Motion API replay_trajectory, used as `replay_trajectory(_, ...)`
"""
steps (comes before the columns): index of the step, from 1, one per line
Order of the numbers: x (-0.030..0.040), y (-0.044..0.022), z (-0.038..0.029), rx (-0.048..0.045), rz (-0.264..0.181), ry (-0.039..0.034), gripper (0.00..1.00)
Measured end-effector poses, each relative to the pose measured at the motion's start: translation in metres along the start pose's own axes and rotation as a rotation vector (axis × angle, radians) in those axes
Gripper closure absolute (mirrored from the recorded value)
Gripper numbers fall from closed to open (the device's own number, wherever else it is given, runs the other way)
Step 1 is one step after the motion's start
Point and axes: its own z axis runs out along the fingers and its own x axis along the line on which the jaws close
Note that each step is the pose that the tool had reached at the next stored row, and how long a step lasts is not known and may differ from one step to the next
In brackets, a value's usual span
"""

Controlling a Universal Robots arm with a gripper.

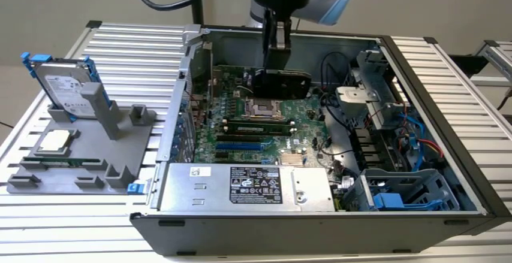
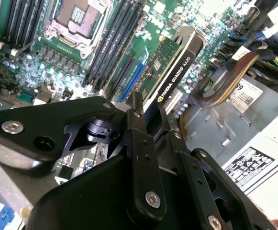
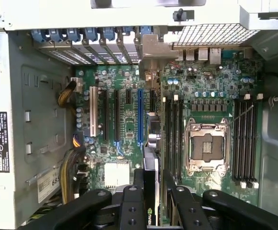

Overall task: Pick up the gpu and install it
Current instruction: 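Insert the gpu into the slot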

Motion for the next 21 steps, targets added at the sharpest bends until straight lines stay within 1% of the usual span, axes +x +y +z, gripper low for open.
replay_trajectory(9,-0.0094,0.0003,0.0035,0.0001,0.0,0.0011,1.0)
replay_trajectory(21,-0.0188,0.0006,0.0079,0.0003,0.0,0.0083,1.0)
